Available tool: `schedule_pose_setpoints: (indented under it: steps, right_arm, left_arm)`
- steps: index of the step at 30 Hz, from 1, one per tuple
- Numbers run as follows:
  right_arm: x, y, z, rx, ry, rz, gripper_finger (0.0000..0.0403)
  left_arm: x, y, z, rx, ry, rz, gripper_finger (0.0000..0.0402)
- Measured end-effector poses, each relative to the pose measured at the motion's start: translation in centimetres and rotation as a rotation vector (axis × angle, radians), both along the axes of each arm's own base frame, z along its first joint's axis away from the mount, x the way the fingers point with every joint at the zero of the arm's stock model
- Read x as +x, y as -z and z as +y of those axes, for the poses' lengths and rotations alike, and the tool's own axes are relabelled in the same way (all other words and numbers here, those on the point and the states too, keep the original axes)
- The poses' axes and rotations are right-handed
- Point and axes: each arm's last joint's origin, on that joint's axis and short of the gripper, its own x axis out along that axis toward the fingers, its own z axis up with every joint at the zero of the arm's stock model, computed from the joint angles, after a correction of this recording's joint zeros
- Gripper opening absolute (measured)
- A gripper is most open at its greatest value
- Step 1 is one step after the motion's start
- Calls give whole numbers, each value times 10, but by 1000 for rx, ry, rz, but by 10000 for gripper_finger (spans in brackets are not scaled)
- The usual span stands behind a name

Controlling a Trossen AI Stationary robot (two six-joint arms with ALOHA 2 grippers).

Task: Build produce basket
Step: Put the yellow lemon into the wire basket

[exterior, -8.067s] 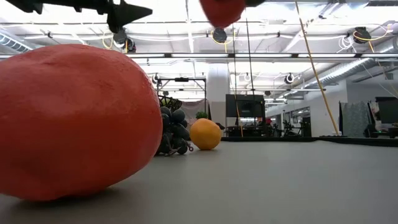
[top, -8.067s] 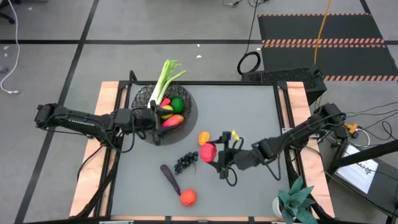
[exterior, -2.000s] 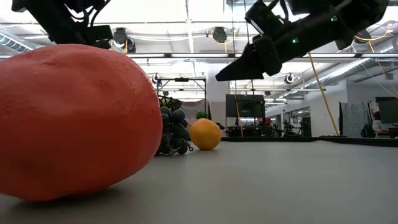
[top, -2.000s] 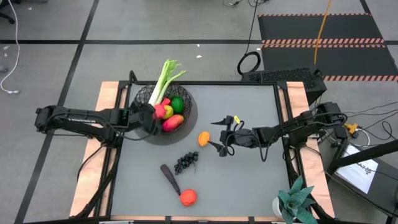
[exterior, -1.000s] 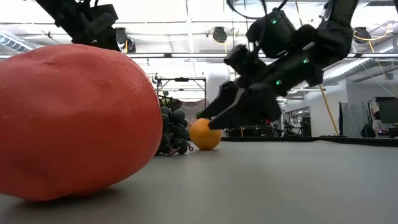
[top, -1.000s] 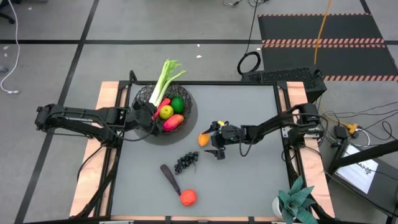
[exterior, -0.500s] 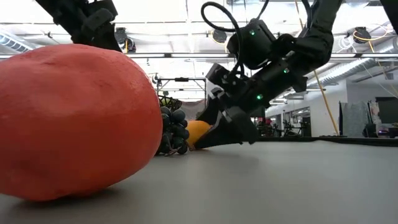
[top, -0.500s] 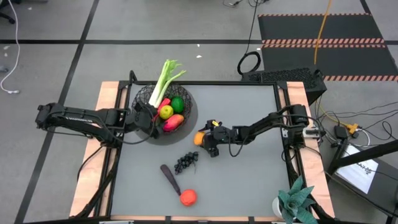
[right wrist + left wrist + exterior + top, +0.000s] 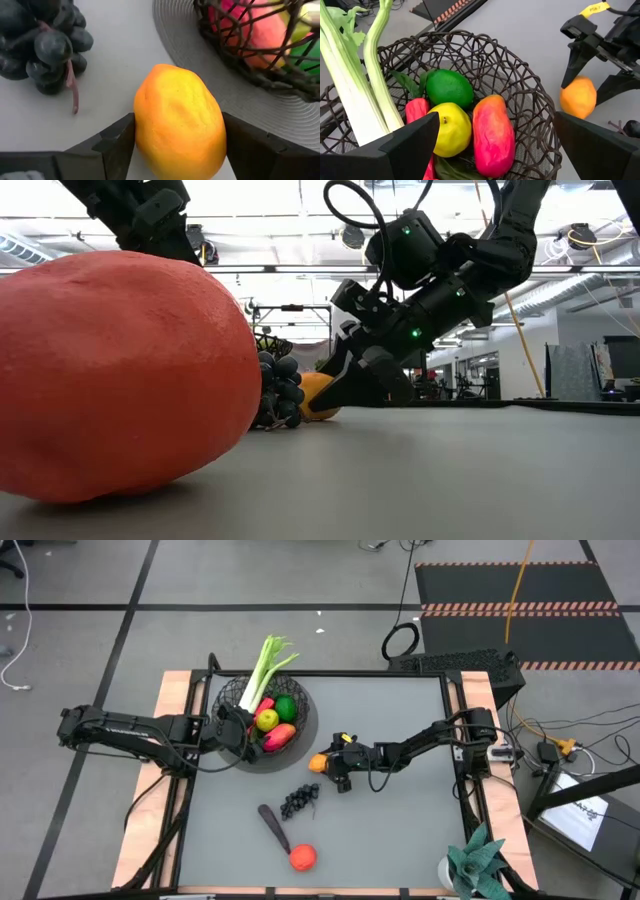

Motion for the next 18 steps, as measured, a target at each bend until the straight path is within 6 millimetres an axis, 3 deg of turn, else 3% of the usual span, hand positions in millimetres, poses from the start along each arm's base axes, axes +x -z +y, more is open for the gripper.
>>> schedule_pose_setpoints:
  steps: [8, 18]
  right_arm:
    - [-2, -24, 0, 4, 8, -57, 259]
    - [-16, -70, 0, 82, 99, -128, 260]
  left_arm:
    - [0, 0, 0, 0, 0, -2, 392]
    - [5, -6, -4, -7, 19, -82, 392]
